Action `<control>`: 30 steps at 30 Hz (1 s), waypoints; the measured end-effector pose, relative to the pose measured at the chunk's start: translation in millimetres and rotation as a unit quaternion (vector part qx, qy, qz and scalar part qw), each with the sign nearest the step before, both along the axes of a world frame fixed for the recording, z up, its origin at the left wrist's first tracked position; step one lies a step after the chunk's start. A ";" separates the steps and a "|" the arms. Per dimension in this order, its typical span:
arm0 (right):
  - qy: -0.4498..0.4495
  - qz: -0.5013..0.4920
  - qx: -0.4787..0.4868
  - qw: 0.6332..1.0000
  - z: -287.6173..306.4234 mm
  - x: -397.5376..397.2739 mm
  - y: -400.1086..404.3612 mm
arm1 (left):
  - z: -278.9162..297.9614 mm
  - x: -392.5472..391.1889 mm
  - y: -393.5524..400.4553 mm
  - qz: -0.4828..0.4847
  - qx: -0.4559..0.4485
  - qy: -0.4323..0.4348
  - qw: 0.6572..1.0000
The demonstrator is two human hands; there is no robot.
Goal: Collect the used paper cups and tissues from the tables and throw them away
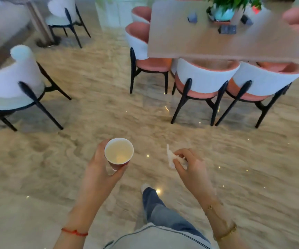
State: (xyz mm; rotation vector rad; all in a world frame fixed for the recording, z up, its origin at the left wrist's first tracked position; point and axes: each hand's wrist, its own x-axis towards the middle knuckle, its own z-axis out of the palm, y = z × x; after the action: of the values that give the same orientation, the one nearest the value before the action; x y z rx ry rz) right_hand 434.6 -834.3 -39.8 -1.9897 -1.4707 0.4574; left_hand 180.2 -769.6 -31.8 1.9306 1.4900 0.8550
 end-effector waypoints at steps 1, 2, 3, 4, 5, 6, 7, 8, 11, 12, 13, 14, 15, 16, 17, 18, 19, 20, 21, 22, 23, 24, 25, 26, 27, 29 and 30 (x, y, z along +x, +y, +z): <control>0.003 0.011 0.000 1.000 0.4 1.6 27.7 | 1.1 -1.4 19.4 0.014 0.001 0.002 1.000; 0.004 0.027 -0.001 1.000 1.5 3.5 56.1 | 3.1 -2.4 40.1 0.028 0.002 0.003 1.000; 0.004 0.045 0.000 0.999 3.0 5.4 85.6 | 5.5 -3.4 61.5 0.046 0.002 0.003 0.999; 0.001 0.064 0.002 0.998 5.0 6.8 114.7 | 9.1 -4.4 82.9 0.063 0.004 0.005 0.998; -0.003 0.081 0.006 0.997 7.8 7.7 144.0 | 13.4 -5.4 104.3 0.079 0.010 0.007 0.997; -0.005 0.097 0.010 0.995 11.0 8.0 172.8 | 17.5 -6.8 124.5 0.095 0.019 0.011 0.995; -0.006 0.114 0.012 0.993 14.2 7.7 200.4 | 21.1 -8.6 143.4 0.111 0.028 0.018 0.993; -0.008 0.131 0.011 0.991 17.0 6.7 227.5 | 23.7 -11.0 161.1 0.125 0.037 0.025 0.991; -0.012 0.174 0.002 0.985 21.1 1.1 301.4 | 26.3 -18.7 209.7 0.167 0.045 0.038 0.984; -0.011 0.184 0.002 0.983 20.8 -1.4 322.5 | 25.8 -20.9 224.8 0.180 0.046 0.035 0.982; -0.009 0.191 0.001 0.982 19.3 -4.4 344.1 | 24.0 -23.6 241.4 0.193 0.045 0.034 0.980; -0.005 0.196 0.000 0.981 16.5 -7.3 365.8 | 20.7 -26.5 258.9 0.202 0.040 0.032 0.978; -0.004 0.202 -0.001 0.979 13.2 -10.6 387.0 | 16.7 -29.1 276.6 0.209 0.035 0.028 0.977; -0.007 0.209 -0.002 0.978 9.8 -14.1 407.7 | 12.6 -31.7 294.6 0.214 0.031 0.024 0.976; -0.013 0.215 -0.004 0.976 5.9 -17.9 429.1 | 8.4 -34.3 314.2 0.216 0.031 0.020 0.976; -0.018 0.220 -0.006 0.975 1.7 -21.9 452.0 | 4.4 -37.3 335.6 0.217 0.032 0.017 0.976; -0.020 0.223 -0.008 0.975 -2.3 -26.1 476.6 | 1.1 -40.5 358.3 0.216 0.032 0.017 0.976; -0.019 0.224 -0.009 0.974 -5.4 -30.8 500.9 | -0.7 -44.1 381.7 0.214 0.033 0.018 0.976; -0.016 0.227 -0.009 0.974 -7.0 -35.9 526.0 | -1.2 -48.0 406.4 0.215 0.035 0.019 0.976; -0.015 0.231 -0.007 0.973 -7.6 -41.1 551.7 | -0.9 -52.5 432.7 0.218 0.038 0.019 0.975; -0.014 0.234 -0.008 0.972 -7.7 -46.1 577.9 | -0.2 -58.0 459.1 0.222 0.038 0.018 0.974; -0.010 0.233 -0.008 0.972 -6.8 -51.1 604.8 | 1.2 -63.6 485.4 0.223 0.040 0.015 0.974; -0.004 0.230 -0.005 0.973 -4.3 -56.5 632.8 | 4.2 -69.4 512.5 0.223 0.045 0.011 0.974; 0.002 0.228 -0.003 0.974 -1.5 -61.4 660.5 | 8.2 -75.1 539.3 0.224 0.051 0.008 0.973; 0.005 0.226 -0.001 0.974 1.0 -65.7 688.5 | 11.8 -80.5 566.9 0.225 0.054 0.006 0.973; 0.010 0.213 0.001 0.977 4.7 -73.8 743.5 | 17.0 -90.5 622.7 0.218 0.054 0.010 0.974; 0.013 0.203 0.005 0.979 6.6 -77.0 768.6 | 19.9 -93.8 650.5 0.210 0.055 0.016 0.976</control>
State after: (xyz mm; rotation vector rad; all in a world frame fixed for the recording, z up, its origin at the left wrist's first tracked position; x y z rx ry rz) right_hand 357.7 -65.7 -33.1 -1.6640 -1.8646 0.6417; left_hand 86.4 -119.1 -11.9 1.7347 1.9462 1.1108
